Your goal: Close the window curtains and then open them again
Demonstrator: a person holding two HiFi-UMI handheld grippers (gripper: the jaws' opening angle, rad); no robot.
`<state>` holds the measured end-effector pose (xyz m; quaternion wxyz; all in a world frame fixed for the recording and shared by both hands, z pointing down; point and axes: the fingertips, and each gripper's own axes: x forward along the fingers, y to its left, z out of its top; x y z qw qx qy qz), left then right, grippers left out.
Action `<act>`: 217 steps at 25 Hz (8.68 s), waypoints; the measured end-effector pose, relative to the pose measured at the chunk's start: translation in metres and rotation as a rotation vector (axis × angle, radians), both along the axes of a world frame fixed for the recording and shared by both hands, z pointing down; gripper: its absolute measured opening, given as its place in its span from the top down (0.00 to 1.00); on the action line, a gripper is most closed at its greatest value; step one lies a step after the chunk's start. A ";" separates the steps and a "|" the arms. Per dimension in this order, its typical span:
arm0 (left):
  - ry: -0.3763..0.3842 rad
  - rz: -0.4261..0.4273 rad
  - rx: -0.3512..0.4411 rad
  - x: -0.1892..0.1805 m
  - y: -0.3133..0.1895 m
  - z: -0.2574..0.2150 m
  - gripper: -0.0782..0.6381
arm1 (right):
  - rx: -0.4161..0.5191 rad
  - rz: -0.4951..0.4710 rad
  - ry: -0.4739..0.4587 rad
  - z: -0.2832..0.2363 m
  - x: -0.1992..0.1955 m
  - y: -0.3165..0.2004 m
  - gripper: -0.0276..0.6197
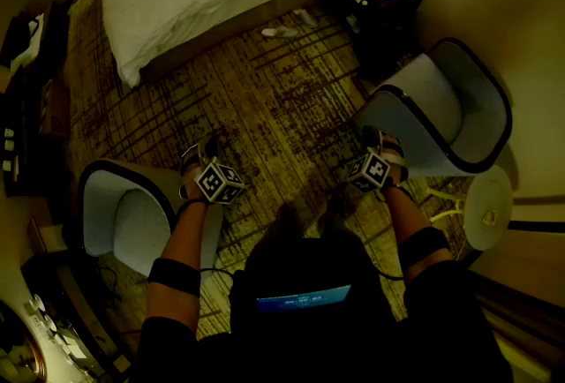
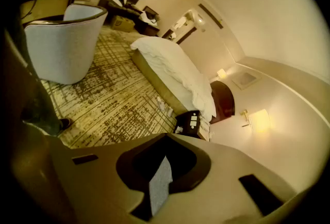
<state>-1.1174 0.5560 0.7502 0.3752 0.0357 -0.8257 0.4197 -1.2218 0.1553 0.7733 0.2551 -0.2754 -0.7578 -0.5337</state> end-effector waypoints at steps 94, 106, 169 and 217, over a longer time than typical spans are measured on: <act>0.891 1.845 0.907 0.481 -1.126 -0.203 0.89 | -0.614 2.327 -1.053 -0.194 0.859 -0.615 0.95; 0.933 1.880 0.897 0.514 -1.161 -0.203 0.89 | -0.628 2.285 -1.054 -0.215 0.851 -0.643 0.95; 0.489 2.175 1.494 0.809 -1.623 -0.588 0.86 | -0.324 1.945 -1.336 -0.519 0.958 -1.162 0.95; 0.445 2.770 1.386 1.161 -1.279 -0.628 0.89 | 0.005 2.306 -1.632 -0.544 1.289 -0.811 0.95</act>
